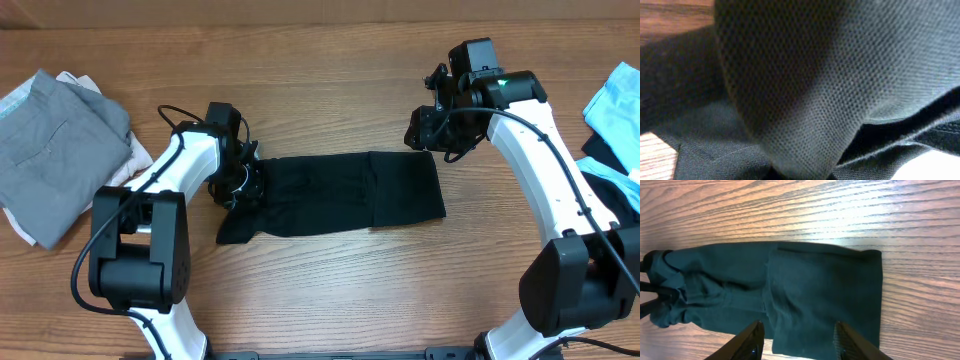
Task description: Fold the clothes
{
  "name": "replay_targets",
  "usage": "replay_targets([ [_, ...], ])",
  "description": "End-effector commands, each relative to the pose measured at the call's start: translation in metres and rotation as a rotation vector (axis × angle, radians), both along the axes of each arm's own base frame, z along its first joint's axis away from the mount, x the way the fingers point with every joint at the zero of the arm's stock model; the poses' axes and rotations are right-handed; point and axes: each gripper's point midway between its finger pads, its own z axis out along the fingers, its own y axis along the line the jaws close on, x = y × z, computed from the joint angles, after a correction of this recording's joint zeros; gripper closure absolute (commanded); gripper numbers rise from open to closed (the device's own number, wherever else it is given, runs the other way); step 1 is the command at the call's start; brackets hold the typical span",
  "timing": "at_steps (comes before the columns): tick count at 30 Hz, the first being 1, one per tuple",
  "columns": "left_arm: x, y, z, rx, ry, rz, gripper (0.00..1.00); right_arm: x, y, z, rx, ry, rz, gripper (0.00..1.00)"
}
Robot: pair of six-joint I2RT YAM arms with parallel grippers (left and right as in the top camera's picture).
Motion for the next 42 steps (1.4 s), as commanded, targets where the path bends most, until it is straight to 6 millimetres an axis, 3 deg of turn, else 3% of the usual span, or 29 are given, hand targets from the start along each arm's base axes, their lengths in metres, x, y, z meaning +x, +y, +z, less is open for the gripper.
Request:
replay_targets([
  [1, -0.007, 0.015, -0.013, 0.059, 0.031, 0.015, 0.96, 0.001, -0.007, -0.002, -0.046, -0.005, -0.014, 0.51],
  [6, -0.002, 0.050, -0.005, 0.151, 0.042, 0.051, 0.96, -0.001, -0.018, -0.005, -0.108, 0.001, -0.030, 0.46],
  [11, 0.022, 0.087, 0.032, 0.190, 0.012, 0.090, 0.96, -0.002, -0.019, -0.006, -0.116, 0.008, -0.031, 0.46],
  [16, 0.037, 0.101, 0.073, 0.194, -0.012, 0.122, 0.96, -0.008, -0.014, -0.015, -0.105, 0.041, -0.009, 0.44],
  [21, 0.044, 0.107, 0.114, 0.234, -0.033, 0.127, 0.96, -0.022, -0.006, -0.052, -0.101, 0.109, 0.016, 0.45],
  [25, 0.046, 0.094, 0.143, 0.232, -0.045, 0.138, 0.96, -0.037, -0.001, -0.082, -0.068, 0.153, 0.029, 0.45],
  [29, 0.048, 0.065, 0.160, 0.240, -0.072, 0.108, 0.96, -0.051, 0.003, -0.102, -0.049, 0.185, 0.039, 0.46],
  [34, 0.046, 0.024, 0.163, 0.286, -0.101, 0.060, 0.96, -0.060, 0.007, -0.115, -0.054, 0.200, 0.058, 0.45],
  [42, 0.049, -0.056, 0.165, 0.238, -0.206, -0.023, 0.96, -0.069, 0.040, -0.131, -0.063, 0.194, 0.155, 0.44],
])
